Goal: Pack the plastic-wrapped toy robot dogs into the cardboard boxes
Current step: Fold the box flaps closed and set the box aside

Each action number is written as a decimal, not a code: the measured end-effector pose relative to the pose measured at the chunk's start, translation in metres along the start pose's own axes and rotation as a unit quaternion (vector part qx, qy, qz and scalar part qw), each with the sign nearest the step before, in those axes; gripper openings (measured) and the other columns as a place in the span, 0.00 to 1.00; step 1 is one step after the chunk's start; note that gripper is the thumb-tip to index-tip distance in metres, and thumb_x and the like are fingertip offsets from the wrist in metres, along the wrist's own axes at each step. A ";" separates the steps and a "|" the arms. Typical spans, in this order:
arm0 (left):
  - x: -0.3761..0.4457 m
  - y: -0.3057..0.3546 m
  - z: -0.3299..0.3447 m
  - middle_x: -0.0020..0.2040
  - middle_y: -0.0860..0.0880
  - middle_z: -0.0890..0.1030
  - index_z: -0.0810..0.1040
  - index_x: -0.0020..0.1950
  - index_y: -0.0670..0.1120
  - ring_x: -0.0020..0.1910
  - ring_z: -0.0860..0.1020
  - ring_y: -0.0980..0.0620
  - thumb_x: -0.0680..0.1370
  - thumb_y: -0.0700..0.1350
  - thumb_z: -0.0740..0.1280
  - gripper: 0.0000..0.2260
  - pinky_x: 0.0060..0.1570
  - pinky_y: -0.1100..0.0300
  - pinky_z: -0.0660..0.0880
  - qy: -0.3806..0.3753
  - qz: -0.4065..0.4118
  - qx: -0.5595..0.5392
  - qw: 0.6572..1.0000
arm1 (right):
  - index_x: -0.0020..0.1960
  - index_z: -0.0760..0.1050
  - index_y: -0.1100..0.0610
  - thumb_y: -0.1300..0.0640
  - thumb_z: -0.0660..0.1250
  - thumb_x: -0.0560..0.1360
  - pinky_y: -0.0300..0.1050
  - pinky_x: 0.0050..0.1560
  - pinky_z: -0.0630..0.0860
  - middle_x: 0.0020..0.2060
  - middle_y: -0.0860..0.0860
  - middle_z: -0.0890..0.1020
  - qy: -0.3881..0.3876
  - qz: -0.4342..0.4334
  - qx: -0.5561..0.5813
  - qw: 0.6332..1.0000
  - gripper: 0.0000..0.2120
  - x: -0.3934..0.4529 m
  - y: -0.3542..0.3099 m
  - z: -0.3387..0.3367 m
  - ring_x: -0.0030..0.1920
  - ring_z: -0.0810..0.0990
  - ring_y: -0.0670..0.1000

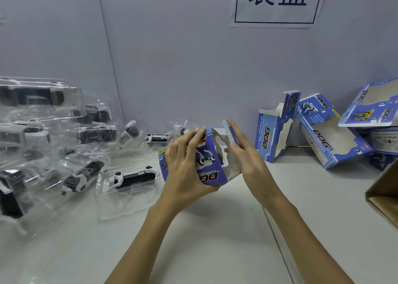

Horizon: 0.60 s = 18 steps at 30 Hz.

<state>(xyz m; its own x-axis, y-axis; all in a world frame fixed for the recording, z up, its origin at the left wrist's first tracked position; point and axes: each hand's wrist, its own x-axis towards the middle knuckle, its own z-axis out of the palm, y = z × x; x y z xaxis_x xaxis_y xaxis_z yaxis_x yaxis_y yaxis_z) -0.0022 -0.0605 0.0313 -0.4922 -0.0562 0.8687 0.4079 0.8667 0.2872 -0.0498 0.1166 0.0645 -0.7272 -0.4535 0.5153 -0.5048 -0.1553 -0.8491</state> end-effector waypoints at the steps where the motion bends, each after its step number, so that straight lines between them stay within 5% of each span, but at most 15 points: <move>1: -0.001 0.001 0.002 0.76 0.49 0.68 0.64 0.81 0.46 0.76 0.64 0.49 0.63 0.60 0.84 0.53 0.72 0.35 0.64 -0.006 0.002 0.007 1.000 | 0.80 0.62 0.34 0.47 0.56 0.87 0.51 0.57 0.84 0.72 0.47 0.75 0.009 0.003 -0.008 1.000 0.22 -0.001 0.002 0.004 0.70 0.77 0.48; 6: -0.006 0.005 0.006 0.75 0.46 0.69 0.60 0.81 0.50 0.76 0.66 0.45 0.64 0.62 0.81 0.52 0.74 0.33 0.59 -0.028 0.007 0.048 0.998 | 0.80 0.62 0.37 0.45 0.59 0.83 0.55 0.57 0.85 0.68 0.48 0.77 0.041 0.018 -0.035 0.998 0.26 -0.006 0.017 0.018 0.67 0.80 0.50; 18: -0.007 0.010 0.004 0.75 0.43 0.68 0.57 0.80 0.53 0.76 0.65 0.43 0.63 0.59 0.84 0.54 0.77 0.33 0.53 -0.039 -0.022 0.055 0.997 | 0.75 0.69 0.37 0.47 0.63 0.81 0.43 0.45 0.85 0.60 0.36 0.84 0.062 0.031 -0.004 0.998 0.23 -0.006 0.021 0.012 0.63 0.83 0.48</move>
<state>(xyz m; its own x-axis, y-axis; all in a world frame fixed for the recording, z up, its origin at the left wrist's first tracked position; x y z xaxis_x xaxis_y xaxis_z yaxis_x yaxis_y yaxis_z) 0.0018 -0.0498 0.0266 -0.5684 -0.0600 0.8206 0.3006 0.9132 0.2750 -0.0501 0.1053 0.0424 -0.8086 -0.3499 0.4731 -0.4608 -0.1234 -0.8789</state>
